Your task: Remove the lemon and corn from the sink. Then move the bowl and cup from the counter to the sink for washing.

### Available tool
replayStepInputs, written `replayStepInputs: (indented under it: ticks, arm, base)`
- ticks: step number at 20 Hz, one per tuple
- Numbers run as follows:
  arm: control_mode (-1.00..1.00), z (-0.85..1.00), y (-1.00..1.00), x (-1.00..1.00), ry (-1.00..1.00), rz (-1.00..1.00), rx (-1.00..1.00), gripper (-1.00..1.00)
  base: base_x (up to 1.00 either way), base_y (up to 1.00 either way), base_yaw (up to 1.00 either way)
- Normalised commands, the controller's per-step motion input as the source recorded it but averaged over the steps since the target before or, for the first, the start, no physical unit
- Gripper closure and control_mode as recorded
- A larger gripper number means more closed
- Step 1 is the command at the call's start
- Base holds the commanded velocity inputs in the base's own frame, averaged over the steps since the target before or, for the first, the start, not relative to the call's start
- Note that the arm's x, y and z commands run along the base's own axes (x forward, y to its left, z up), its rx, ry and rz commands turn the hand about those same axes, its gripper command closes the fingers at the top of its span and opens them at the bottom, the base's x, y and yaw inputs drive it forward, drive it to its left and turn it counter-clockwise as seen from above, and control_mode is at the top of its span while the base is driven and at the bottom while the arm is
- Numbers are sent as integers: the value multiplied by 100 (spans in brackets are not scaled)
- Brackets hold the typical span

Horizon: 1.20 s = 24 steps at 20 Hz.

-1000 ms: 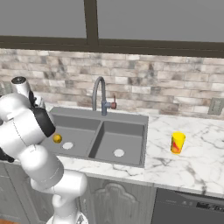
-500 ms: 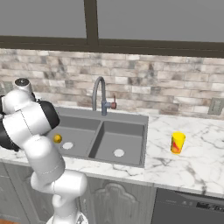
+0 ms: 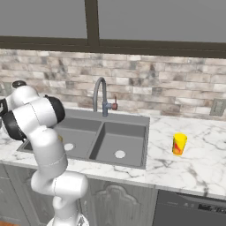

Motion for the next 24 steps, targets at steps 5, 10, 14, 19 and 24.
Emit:
replayStepInputs:
  ticks: [5,10,14,19,24]
  arm:
    - [-100,-9,30,15,0,0,0,100]
    - [-100,-16,23,14,2,0,0,100]
    - [-100,-17,20,15,2,-1,0,100]
    - [-100,-21,16,16,5,-1,0,100]
    - [-100,-22,13,14,9,0,0,100]
  base:
    - [0,0,0]
    - [0,0,0]
    - [0,0,0]
    - [0,0,0]
    - [0,0,0]
